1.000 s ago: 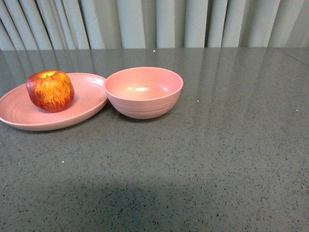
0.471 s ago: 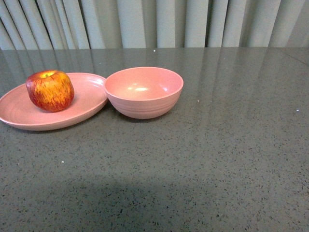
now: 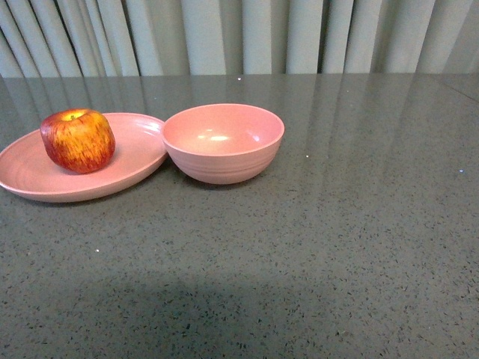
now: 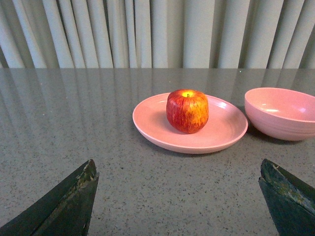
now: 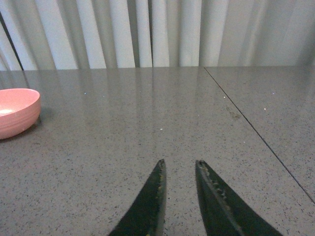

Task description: Move apple from plate to bowl

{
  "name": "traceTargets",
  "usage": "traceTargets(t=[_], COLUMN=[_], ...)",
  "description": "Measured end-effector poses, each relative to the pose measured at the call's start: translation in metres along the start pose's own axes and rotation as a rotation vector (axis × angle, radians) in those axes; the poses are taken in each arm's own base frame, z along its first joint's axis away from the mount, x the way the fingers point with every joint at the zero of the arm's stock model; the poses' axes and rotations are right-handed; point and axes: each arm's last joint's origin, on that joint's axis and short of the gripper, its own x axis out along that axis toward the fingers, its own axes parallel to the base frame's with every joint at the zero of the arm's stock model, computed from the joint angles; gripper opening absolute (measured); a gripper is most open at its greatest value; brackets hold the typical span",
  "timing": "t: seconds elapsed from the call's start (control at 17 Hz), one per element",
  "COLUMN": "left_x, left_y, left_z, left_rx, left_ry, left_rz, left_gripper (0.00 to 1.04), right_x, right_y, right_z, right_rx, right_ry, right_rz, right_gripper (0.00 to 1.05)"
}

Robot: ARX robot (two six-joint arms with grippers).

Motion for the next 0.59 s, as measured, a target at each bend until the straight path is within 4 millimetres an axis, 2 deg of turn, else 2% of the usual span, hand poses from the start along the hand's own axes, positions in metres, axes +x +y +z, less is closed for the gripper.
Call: traceTargets(t=[0.29, 0.47, 0.59], left_x=[0.0, 0.0, 0.0], left_y=[0.0, 0.0, 0.0], left_z=[-0.0002, 0.0, -0.0001], left_rx=[0.0, 0.0, 0.0], left_ry=[0.001, 0.0, 0.0], left_rz=[0.0, 0.0, 0.0], left_gripper=[0.98, 0.98, 0.98], right_x=[0.0, 0.0, 0.0], right_y=[0.0, 0.0, 0.0], right_z=[0.0, 0.0, 0.0], right_rx=[0.0, 0.0, 0.0], right_ry=[0.0, 0.0, 0.0], right_rz=[0.0, 0.0, 0.0], right_gripper=[0.35, 0.66, 0.91])
